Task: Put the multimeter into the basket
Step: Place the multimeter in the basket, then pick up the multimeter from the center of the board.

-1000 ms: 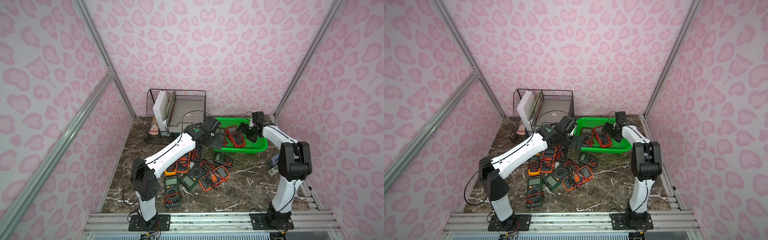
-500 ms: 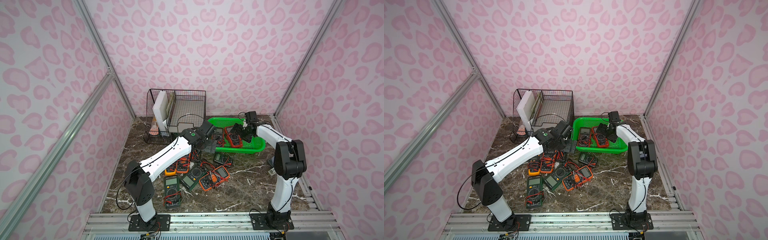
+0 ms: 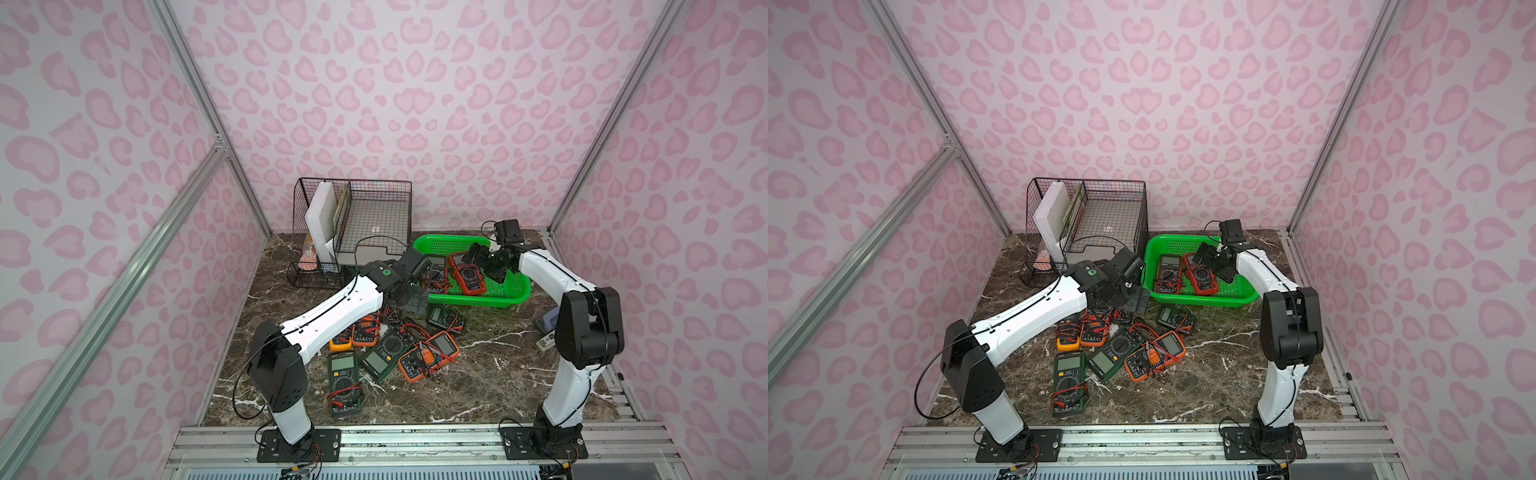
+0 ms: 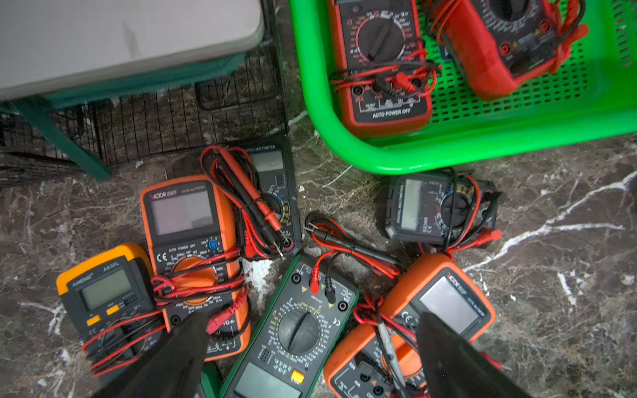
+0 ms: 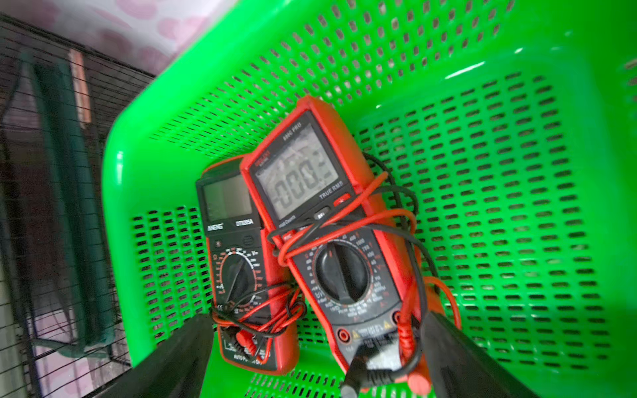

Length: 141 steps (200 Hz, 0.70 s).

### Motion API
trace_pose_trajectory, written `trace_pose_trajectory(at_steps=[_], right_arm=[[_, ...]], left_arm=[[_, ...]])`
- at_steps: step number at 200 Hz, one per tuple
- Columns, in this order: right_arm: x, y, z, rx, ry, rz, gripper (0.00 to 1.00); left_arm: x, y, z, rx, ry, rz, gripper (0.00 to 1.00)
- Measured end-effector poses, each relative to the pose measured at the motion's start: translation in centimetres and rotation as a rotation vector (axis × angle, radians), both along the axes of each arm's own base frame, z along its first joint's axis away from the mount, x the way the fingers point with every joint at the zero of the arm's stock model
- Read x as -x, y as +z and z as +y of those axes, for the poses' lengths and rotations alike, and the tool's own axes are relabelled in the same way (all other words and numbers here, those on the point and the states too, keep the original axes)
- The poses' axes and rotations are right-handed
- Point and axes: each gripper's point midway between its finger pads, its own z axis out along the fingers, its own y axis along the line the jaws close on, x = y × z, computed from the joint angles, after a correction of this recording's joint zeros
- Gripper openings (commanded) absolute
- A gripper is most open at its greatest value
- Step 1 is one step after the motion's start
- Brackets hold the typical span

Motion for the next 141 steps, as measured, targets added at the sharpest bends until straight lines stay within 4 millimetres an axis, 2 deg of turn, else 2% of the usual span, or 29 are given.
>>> trace_pose_trajectory(at_steps=[34,66,94,141], right_arm=[[0.1,3.4,-1.2,0.011,-0.016,-0.078,0.99],[1.7,6.0,-1.4,0.02,0.005,-0.133,0.99],[4.2,6.2,-1.8,0.029,0.015,-0.13,0.99],[9.7,4.8,-1.8,0.043,0.048,-0.09,0.99]], left_arm=[[2.2,-1.3,1.3,-0.008,-0.033,0.048,0.98],[5.2,-3.3,1.9,-0.01,-0.107,0.127,0.98],[7.7,-4.5,1.4,-0.007,-0.191,0.18,0.98],[10.7,-7.0,-1.1,-0.037,-0.338,0.247,0.99]])
